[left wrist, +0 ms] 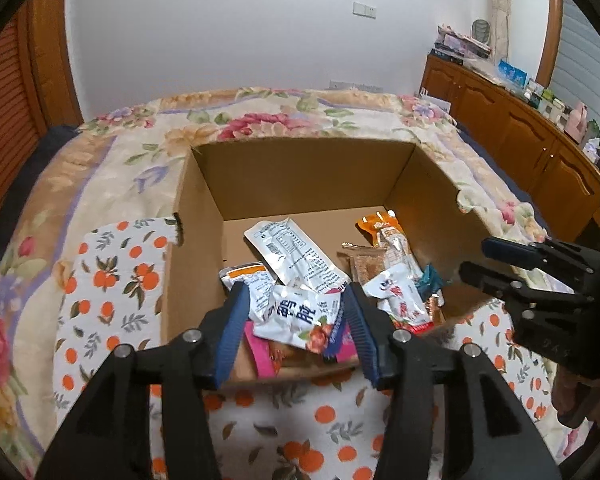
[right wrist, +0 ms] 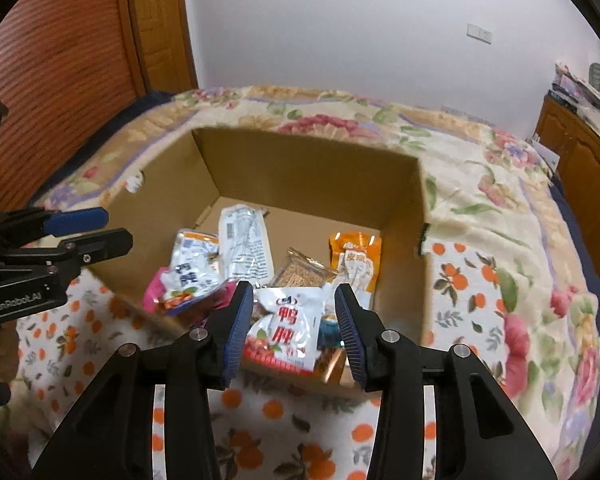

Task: Organize snacks

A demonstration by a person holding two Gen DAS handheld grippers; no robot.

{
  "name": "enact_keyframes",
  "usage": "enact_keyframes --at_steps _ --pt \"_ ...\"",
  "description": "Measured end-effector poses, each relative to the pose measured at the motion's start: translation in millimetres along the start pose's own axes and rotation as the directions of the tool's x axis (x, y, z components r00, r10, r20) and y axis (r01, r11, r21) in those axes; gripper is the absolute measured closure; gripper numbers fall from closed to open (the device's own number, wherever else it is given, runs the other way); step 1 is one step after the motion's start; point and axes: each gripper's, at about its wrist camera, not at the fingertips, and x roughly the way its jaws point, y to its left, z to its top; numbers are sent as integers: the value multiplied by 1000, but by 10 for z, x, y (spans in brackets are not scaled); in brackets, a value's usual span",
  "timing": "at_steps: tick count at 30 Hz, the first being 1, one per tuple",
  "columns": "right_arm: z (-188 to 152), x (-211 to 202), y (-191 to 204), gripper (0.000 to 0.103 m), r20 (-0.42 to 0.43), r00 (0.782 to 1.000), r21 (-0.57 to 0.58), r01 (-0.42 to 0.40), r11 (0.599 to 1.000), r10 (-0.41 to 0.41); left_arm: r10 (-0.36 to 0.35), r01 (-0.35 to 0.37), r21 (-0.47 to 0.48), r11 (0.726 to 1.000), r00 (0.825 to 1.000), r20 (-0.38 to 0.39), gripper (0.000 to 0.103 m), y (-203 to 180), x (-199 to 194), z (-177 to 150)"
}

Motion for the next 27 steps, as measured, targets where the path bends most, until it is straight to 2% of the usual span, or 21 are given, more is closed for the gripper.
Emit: enact_keyframes --at_steps 9,13,15,19,21,22,23,24,27 --pt "-95 -927 55 51 79 997 34 -5 999 2 13 -15 21 1000 998 65 44 -212 -796 -113" --pt "-144 -1342 74 45 121 993 46 2 999 -7 22 -23 16 1000 994 104 22 -275 -1187 -155" --pt "-178 -1483 79 45 136 991 52 2 999 -9 26 -28 17 999 992 120 21 -301 -1356 -174" --pt "-250 -1766 98 31 161 987 66 7 998 -17 33 -37 21 999 990 139 13 -367 -1641 -242" --pt "-291 -1890 113 20 177 984 71 7 997 -19 40 -44 21 999 987 154 12 -394 -1758 -273" --pt "-310 -1935 118 9 184 983 74 6 997 -20 49 -53 23 998 986 158 11 -417 -1828 -304" --pt "-333 -1986 125 2 192 981 79 10 997 -25 57 -62 25 998 986 156 6 -429 -1864 -322" --pt "-356 -2034 134 0 200 979 83 16 996 -33 65 -70 26 997 985 159 1 -444 -1918 -348" --pt "-440 -2163 146 0 218 975 96 16 995 -36 83 -92 37 995 976 202 0 -502 -2066 -435"
